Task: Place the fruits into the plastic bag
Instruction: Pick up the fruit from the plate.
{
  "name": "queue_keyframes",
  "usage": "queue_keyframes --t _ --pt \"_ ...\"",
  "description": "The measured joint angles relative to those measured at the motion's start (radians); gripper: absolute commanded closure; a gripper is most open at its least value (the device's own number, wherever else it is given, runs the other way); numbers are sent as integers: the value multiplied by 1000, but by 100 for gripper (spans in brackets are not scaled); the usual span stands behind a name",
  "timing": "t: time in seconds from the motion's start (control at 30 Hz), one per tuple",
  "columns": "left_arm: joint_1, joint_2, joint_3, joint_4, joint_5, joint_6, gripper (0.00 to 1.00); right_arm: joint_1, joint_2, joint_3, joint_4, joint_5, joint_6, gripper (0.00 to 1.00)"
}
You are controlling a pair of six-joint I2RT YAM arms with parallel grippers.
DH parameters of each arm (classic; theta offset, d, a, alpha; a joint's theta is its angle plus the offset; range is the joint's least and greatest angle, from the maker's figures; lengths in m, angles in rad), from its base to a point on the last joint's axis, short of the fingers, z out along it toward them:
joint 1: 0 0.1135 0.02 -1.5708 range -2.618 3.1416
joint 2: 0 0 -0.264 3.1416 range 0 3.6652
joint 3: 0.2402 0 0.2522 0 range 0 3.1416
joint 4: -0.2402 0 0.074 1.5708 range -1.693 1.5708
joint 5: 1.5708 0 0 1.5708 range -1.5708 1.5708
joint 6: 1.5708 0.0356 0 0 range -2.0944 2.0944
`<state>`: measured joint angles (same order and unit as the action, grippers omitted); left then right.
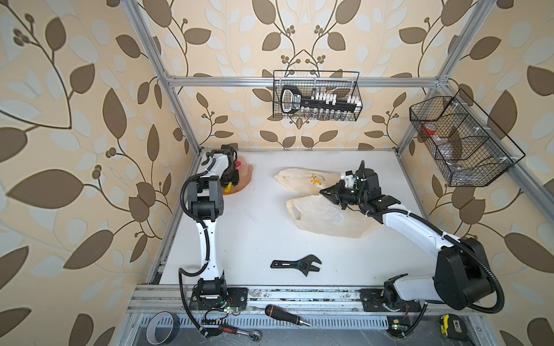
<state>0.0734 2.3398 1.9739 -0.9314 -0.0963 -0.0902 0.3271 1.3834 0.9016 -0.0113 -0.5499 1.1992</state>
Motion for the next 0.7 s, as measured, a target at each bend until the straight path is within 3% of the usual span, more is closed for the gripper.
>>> queue_keyframes --t 0.37,0.7 --pt "0 -36 -27 7 52 -15 79 5 5 3 0 0 0 100" --pt "0 -219 -70 -10 161 -41 82 5 5 3 0 0 0 100"
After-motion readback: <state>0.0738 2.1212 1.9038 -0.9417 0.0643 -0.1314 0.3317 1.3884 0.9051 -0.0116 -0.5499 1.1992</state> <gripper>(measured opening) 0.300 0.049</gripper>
